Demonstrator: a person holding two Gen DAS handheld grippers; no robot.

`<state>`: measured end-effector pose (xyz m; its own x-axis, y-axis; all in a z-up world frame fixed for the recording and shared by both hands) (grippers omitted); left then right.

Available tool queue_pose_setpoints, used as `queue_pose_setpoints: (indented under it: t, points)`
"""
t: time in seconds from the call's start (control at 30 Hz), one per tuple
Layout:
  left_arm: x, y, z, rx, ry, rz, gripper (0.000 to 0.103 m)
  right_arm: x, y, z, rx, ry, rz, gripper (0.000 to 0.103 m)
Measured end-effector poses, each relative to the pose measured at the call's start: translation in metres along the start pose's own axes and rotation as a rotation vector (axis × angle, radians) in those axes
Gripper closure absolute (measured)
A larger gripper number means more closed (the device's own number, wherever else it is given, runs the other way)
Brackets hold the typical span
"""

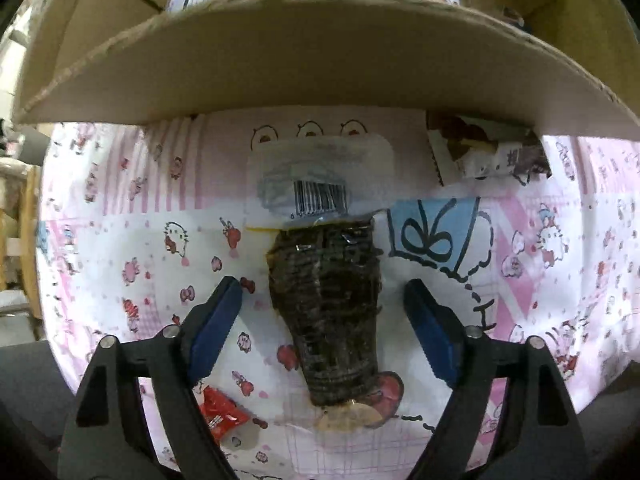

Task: Organize snacks
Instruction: 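Grasp the dark braised-meat packet with the left tool while the right tool holds the chip bag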

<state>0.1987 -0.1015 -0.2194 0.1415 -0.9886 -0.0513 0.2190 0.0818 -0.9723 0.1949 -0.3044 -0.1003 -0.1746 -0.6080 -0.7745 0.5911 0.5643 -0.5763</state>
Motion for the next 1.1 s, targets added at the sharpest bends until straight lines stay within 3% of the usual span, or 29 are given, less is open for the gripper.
queue_pose_setpoints:
  t: [0.03,0.07,0.13,0.27,0.4,0.47,0.7,0.93,0.97,1.03,1.1]
  points:
    - [0.0,-0.002,0.001,0.015,0.006,-0.005,0.045,0.0,0.0,0.0,0.0,-0.001,-0.006,0.065]
    - [0.0,-0.005,0.001,0.022,0.006,-0.012,0.048,0.001,0.0,0.0,-0.001,0.001,-0.012,0.065]
    - [0.001,-0.01,0.001,0.026,0.009,-0.042,0.066,0.002,0.001,0.001,-0.001,0.005,-0.018,0.065]
    - [-0.008,-0.02,0.001,0.017,-0.023,-0.096,0.073,0.001,-0.001,0.001,0.005,-0.008,-0.019,0.065]
    - [-0.02,-0.043,0.002,0.06,-0.035,-0.164,0.093,0.0,-0.001,-0.001,0.006,-0.017,-0.028,0.065]
    - [-0.026,-0.049,0.003,0.062,-0.045,-0.176,0.095,0.0,0.001,-0.001,0.005,-0.022,-0.034,0.065]
    - [-0.038,-0.051,0.003,0.058,-0.058,-0.202,0.096,-0.001,0.003,-0.006,-0.001,-0.036,-0.042,0.065]
    - [-0.019,-0.058,-0.002,0.04,-0.033,-0.276,0.094,0.005,0.003,-0.002,0.002,-0.007,-0.035,0.065]
    - [-0.015,-0.057,-0.003,0.031,-0.032,-0.288,0.091,0.004,0.003,-0.003,0.001,-0.008,-0.032,0.065]
    - [-0.007,-0.048,-0.004,0.001,-0.033,-0.254,0.052,0.003,0.003,-0.002,0.0,-0.011,-0.027,0.065]
    - [0.004,-0.032,-0.008,-0.043,-0.031,-0.234,0.054,0.004,0.002,-0.002,0.0,-0.006,-0.025,0.065]
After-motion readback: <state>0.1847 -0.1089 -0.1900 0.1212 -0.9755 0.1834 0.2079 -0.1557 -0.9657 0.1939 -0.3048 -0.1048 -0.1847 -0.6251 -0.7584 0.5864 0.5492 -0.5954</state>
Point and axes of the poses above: each gripper's, at about its wrist camera, not at the fingertips, and y roughly the way its jaws point, x to its right, z to its top, the point moved 2 cm from there along y, roughly the way its jaws point, and after that the axes turned 10 degrees about x, right-handed, at the moved point
